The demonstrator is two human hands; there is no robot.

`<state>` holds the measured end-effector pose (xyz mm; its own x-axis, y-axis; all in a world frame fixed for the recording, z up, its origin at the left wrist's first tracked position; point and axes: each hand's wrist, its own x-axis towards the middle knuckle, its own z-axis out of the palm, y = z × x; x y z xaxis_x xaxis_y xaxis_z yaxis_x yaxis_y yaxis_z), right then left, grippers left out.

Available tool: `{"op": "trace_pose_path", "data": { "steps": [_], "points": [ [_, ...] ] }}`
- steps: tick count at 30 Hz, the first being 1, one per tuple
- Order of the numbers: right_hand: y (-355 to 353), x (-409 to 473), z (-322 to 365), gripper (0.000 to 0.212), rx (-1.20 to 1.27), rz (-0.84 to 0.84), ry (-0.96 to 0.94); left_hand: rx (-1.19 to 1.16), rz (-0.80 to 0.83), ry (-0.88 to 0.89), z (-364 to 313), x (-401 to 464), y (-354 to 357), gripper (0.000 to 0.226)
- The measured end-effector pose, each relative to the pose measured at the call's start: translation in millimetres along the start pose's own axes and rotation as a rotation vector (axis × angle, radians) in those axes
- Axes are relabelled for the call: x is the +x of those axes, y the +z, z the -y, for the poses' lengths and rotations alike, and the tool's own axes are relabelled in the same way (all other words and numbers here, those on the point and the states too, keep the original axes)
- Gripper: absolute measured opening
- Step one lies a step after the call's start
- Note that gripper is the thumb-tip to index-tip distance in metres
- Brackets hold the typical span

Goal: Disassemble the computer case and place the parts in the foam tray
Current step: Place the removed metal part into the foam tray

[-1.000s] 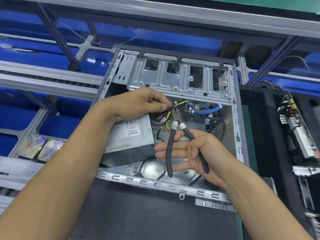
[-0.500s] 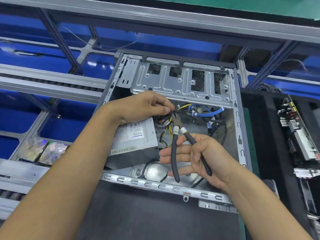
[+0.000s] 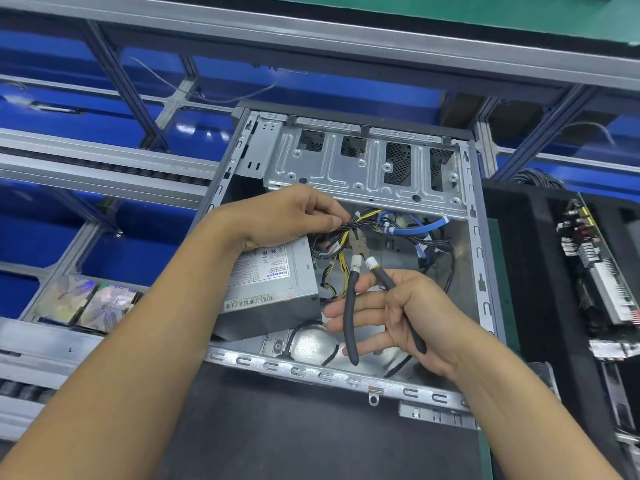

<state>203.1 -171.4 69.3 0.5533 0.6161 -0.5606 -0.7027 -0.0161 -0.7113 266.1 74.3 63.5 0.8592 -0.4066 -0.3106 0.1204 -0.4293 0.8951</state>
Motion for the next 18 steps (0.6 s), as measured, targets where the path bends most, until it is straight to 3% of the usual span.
{"op": "trace_pose_path", "data": {
  "steps": [18],
  "points": [
    [-14.6,-4.4,33.3,0.033,0.061,0.034,0.256,0.055,-0.032,0.024,-10.8,-7.9,3.4,0.020]
  ]
}}
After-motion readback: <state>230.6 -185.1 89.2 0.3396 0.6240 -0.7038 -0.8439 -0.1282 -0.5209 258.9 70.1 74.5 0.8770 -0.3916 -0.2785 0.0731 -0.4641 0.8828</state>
